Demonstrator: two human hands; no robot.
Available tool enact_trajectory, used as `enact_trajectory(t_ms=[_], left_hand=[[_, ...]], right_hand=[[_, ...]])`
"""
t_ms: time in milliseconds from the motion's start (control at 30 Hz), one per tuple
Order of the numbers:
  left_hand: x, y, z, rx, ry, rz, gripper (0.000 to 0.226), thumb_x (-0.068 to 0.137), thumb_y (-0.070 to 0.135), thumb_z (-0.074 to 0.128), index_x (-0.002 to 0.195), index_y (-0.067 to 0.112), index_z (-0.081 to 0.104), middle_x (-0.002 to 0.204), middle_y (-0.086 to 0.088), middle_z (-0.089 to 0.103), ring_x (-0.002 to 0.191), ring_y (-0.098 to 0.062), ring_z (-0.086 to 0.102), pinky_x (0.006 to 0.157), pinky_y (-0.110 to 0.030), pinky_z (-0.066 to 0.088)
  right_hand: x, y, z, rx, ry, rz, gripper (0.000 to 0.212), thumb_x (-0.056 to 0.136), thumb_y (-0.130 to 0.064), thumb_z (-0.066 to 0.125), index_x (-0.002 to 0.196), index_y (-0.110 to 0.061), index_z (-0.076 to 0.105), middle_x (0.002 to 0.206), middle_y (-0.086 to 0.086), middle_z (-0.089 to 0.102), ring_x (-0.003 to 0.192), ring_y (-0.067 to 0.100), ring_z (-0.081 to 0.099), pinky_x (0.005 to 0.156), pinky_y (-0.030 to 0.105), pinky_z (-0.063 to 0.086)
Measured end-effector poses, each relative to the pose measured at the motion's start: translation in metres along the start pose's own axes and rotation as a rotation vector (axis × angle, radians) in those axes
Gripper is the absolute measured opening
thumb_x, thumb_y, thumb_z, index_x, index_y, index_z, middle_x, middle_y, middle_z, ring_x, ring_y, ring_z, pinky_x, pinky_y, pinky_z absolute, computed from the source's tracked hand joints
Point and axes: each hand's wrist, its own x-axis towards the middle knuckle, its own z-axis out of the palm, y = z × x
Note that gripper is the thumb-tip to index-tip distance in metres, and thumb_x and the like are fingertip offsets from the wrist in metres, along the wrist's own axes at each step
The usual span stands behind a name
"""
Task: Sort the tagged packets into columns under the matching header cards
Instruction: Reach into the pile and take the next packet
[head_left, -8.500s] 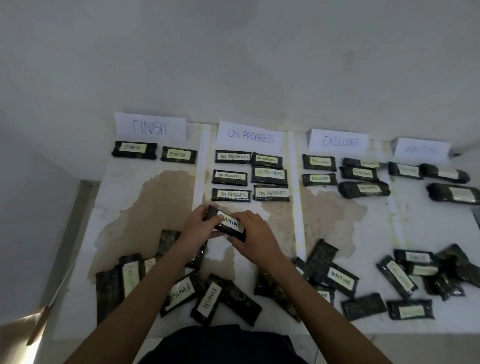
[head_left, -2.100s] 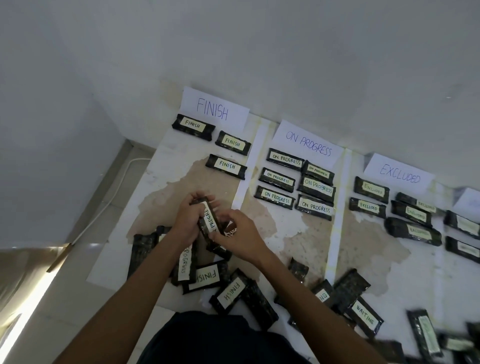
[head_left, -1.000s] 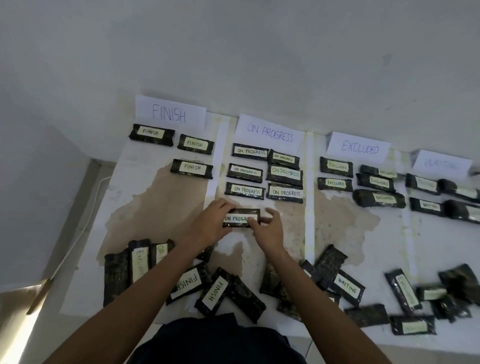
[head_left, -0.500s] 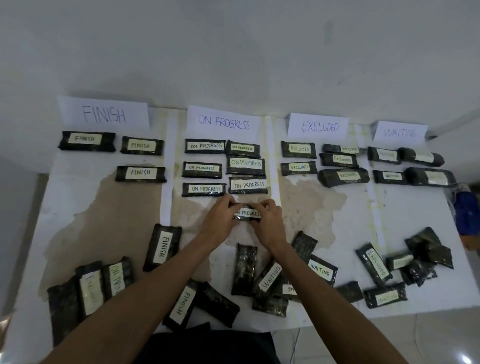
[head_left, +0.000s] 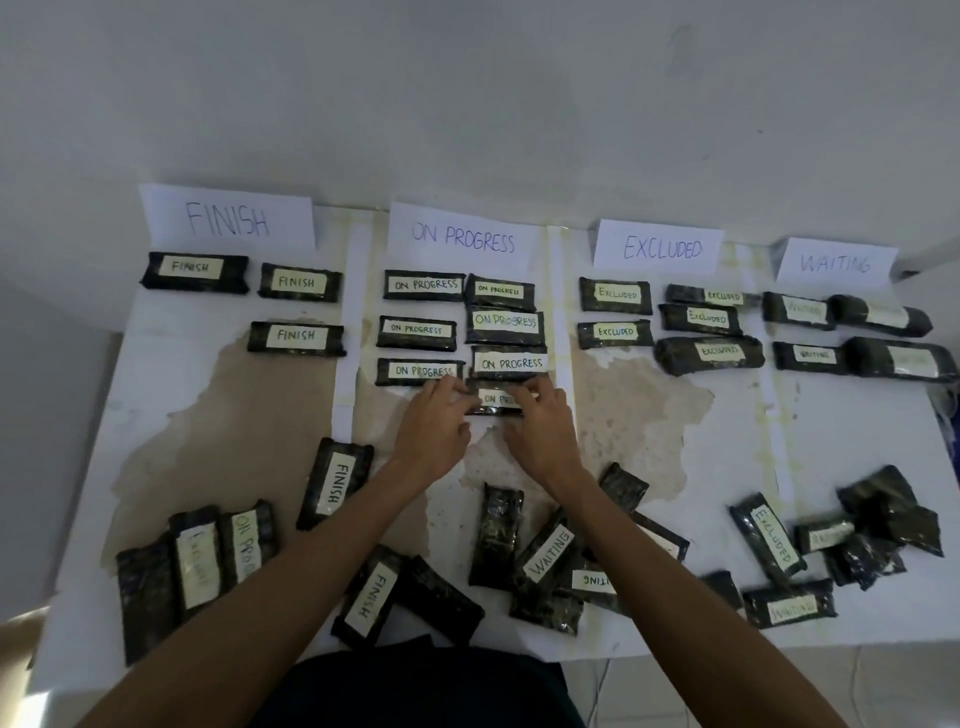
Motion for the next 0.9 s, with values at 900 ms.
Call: enact_trajectory(t_ms=[900], left_hand=[[-0.105, -0.099, -0.068, 0.431, -0.218, 0.277, 0.078, 0.049, -0.007, 0.079, 0.120, 0.018, 0.060, 0.128, -0.019, 0.055, 0.115, -0.037, 0.055, 0.090, -0.048, 0.048]], right_hand=[[-0.041, -0.091, 0.043, 0.139, -0.360, -0.148, 0.047, 0.083, -0.017, 0.059, 0.128, -0.011, 0.051, 0.124, 0.011, 0.047, 0.113, 0.029, 0.048, 0.096, 0.036, 0.043]])
